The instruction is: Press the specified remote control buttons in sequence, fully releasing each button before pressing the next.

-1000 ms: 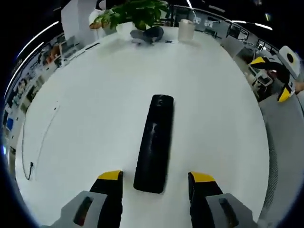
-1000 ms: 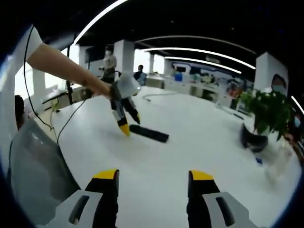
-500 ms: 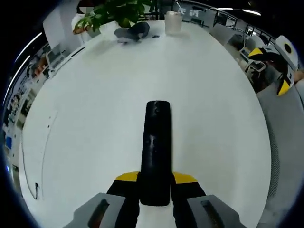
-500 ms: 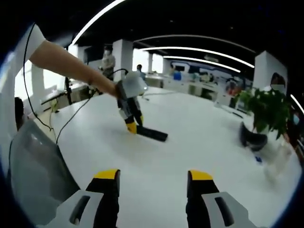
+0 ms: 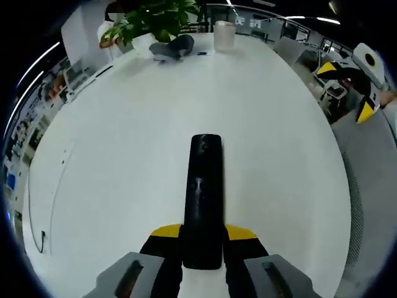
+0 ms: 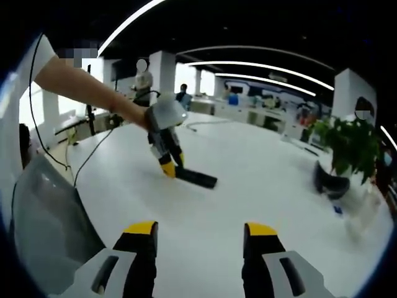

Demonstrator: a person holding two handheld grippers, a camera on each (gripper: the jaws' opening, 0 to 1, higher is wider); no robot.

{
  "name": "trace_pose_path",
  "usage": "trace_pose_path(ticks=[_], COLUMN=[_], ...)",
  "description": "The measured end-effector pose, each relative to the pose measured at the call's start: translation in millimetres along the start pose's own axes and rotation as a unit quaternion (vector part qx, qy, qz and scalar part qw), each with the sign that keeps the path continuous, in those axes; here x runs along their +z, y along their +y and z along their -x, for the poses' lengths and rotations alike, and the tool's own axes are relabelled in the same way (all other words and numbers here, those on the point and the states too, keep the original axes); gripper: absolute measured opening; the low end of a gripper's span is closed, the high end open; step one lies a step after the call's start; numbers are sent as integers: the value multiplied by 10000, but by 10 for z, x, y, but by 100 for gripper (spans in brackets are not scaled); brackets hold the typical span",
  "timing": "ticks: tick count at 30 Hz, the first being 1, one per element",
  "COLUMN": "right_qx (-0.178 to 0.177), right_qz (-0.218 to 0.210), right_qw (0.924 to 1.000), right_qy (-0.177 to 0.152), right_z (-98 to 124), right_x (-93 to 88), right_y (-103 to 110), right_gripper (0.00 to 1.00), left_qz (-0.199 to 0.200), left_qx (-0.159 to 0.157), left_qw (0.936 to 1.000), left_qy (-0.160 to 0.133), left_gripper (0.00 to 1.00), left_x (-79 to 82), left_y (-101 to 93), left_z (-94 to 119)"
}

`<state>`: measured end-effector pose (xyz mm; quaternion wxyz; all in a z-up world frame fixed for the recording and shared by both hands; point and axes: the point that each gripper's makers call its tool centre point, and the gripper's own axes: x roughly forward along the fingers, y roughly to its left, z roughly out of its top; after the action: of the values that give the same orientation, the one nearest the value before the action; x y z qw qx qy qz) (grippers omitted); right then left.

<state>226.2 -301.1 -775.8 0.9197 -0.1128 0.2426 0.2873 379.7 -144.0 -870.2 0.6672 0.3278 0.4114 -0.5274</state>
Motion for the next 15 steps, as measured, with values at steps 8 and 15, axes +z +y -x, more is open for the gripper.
trace_pose_path(ticks=[8,15], right_qx=[-3,-57], right_qz=[2,-76], right_qw=[10000,10000], right_qy=[25,6], right_z=[2,15], right_x=[-12,-14], right_y=[-7,-39], right_gripper=[51,51], left_qz=[126,264], left_qx=[118,154], left_qw=[9998,9995], left_qy=[28,-74], left_gripper=[24,24], left_x=[-10,-43], left_y=[-107,-231], left_z=[3,28])
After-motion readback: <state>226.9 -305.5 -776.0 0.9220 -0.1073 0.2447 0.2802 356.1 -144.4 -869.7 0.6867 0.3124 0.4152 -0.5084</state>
